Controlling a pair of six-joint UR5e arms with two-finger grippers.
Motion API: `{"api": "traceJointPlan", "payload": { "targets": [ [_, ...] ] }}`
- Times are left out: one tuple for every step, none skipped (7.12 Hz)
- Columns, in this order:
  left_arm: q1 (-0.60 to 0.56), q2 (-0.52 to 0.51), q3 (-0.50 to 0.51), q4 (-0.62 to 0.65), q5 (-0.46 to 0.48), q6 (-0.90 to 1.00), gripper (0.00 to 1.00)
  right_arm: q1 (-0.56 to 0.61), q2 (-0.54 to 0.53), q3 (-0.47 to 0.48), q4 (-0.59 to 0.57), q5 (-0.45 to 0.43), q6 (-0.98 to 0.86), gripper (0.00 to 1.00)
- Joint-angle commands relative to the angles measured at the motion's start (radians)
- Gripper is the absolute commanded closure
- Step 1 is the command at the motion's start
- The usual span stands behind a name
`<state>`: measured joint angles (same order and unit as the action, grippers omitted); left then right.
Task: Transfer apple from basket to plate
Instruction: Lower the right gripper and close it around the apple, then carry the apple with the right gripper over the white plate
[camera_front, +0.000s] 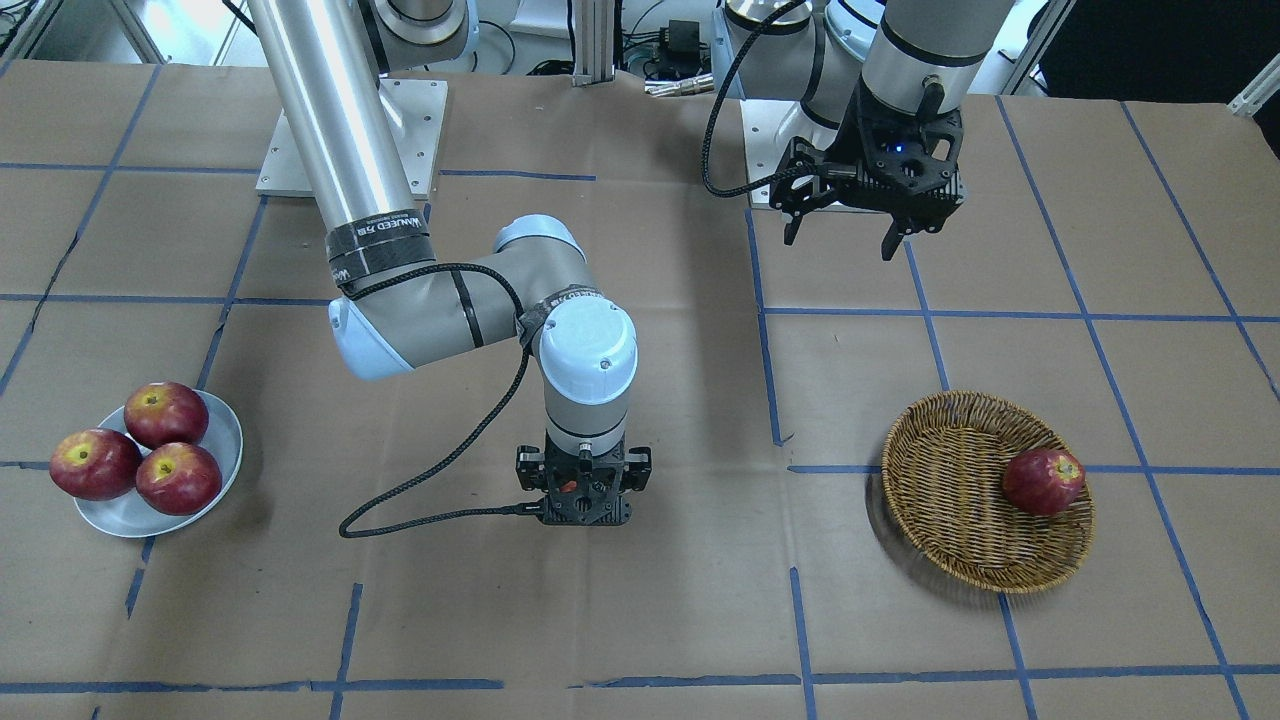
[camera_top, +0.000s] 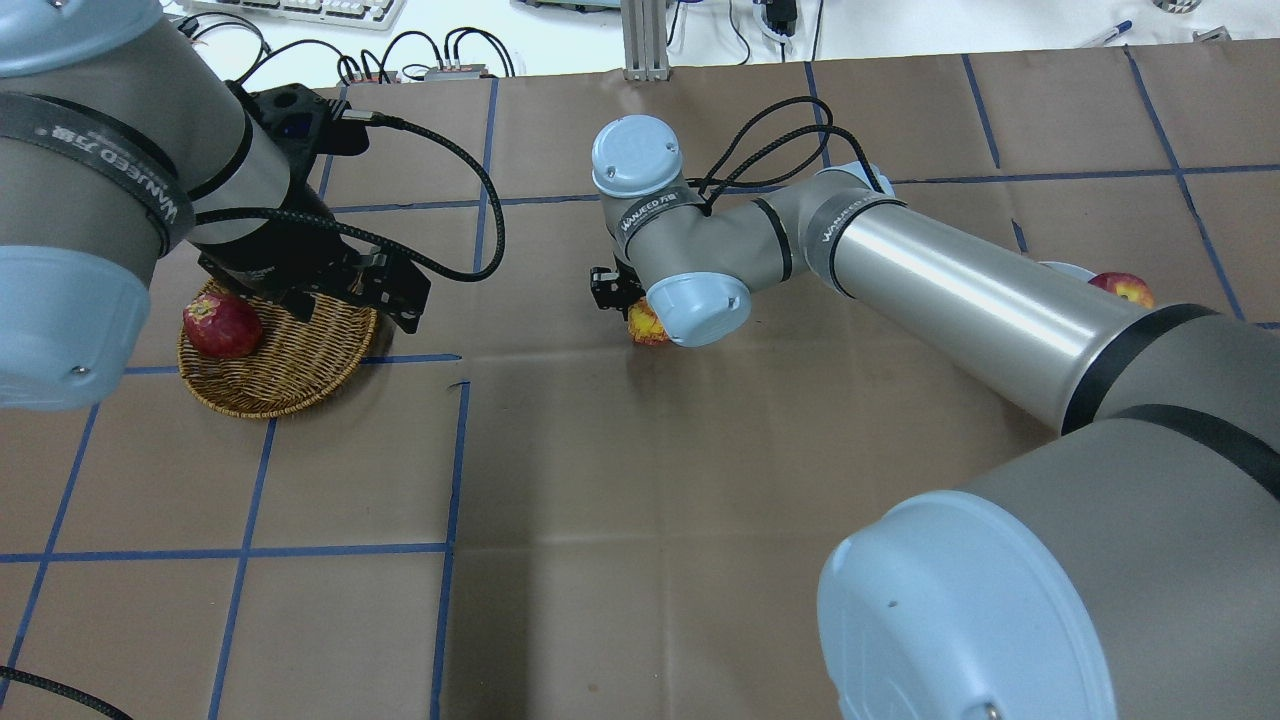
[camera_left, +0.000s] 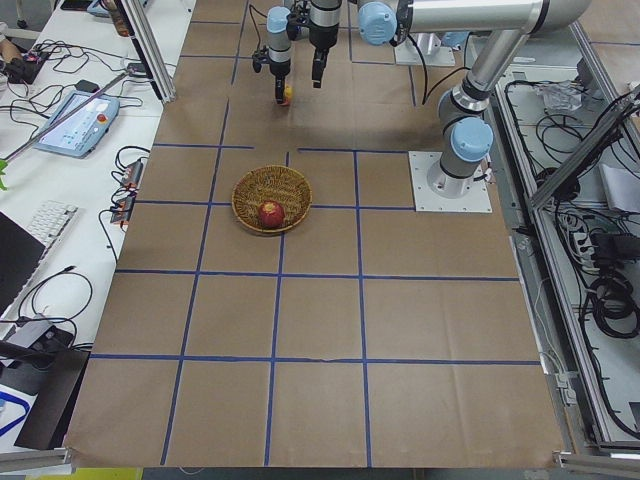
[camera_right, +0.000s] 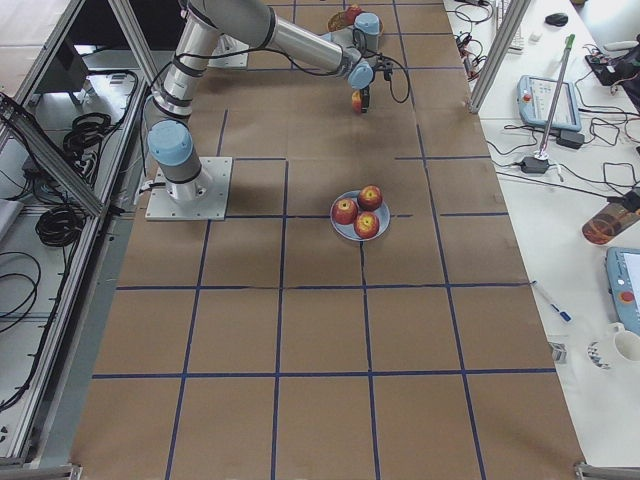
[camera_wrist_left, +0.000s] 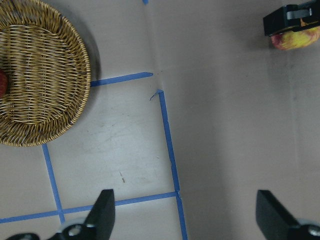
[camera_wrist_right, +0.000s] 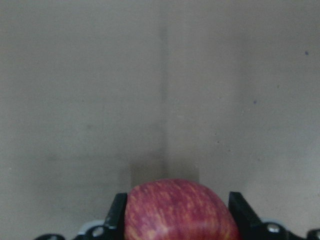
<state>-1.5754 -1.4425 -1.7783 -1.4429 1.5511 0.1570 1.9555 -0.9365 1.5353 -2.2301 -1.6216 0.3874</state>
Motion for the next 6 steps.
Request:
{"api": "traceJointPlan", "payload": {
  "targets": [
    [0.000, -0.002, 0.010, -0.001, 0.001, -0.001, 0.01, -0.006, -0.031, -0.014, 0.009, 0.002, -0.007, 0.44],
    [0.000, -0.002, 0.005, -0.001, 0.001, -0.001, 0.01, -0.013, -0.056, -0.012, 0.018, 0.003, -0.010, 0.47],
    [0.000, -0.002, 0.002, -0.001, 0.000, -0.001, 0.02, -0.035, -0.094, -0.017, 0.073, 0.003, -0.019, 0.47],
    [0.000, -0.001, 0.003, -0.001, 0.001, -0.001, 0.01, -0.079, -0.148, -0.017, 0.140, 0.003, -0.062, 0.47],
    [0.002, -0.004, 0.014, 0.001, 0.001, 0.001, 0.01, -0.166, -0.209, -0.014, 0.217, 0.005, -0.161, 0.47],
    [0.002, -0.007, 0.014, 0.001, 0.001, 0.000, 0.01, -0.258, -0.263, -0.012, 0.287, 0.006, -0.277, 0.47]
  ]
}}
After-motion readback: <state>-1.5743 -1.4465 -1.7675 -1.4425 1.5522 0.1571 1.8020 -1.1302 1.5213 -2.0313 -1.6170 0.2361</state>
